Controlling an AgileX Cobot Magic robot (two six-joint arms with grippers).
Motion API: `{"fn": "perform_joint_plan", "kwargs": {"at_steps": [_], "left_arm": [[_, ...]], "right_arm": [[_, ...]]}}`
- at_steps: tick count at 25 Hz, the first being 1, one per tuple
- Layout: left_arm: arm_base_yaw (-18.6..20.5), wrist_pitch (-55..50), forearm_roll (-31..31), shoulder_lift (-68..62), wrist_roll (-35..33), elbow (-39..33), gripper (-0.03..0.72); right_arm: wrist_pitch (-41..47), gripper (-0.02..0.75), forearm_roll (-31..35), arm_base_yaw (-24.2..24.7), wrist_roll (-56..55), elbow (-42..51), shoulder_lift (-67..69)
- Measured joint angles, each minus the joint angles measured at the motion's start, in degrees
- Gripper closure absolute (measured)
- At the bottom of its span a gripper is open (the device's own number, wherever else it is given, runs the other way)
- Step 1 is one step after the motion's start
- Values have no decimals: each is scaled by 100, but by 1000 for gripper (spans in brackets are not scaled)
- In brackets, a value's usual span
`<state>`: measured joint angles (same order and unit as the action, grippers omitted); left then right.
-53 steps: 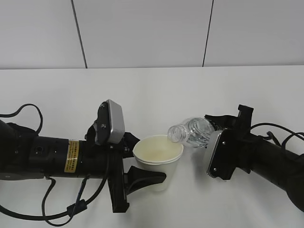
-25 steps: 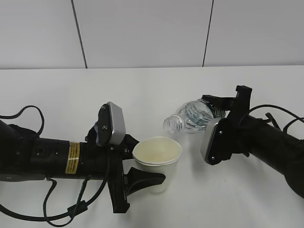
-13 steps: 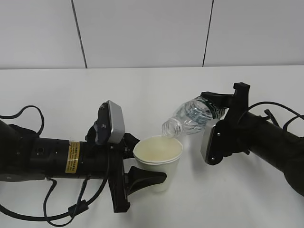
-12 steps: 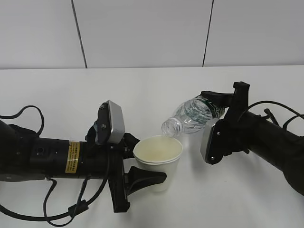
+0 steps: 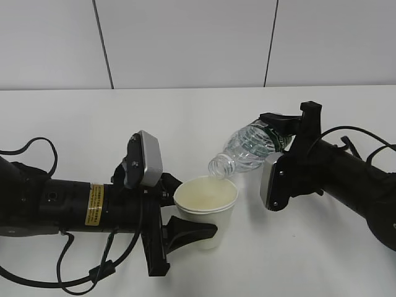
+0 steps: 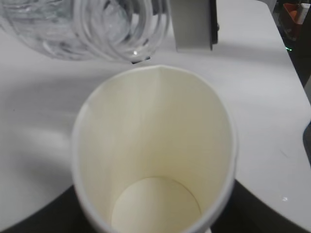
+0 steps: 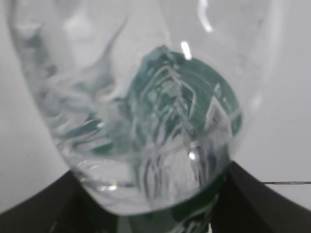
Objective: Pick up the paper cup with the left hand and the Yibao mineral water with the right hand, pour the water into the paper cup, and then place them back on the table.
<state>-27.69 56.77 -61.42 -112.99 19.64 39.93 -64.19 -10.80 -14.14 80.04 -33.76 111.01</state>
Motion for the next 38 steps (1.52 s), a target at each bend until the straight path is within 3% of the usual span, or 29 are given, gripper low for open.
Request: {"fn": "perform_joint_plan", "kwargs": {"at_steps": [38], "left_arm": [[0,-129,14,0,83,0,268]], "right_arm": [[0,323,-35,0,793,-163,0]]}}
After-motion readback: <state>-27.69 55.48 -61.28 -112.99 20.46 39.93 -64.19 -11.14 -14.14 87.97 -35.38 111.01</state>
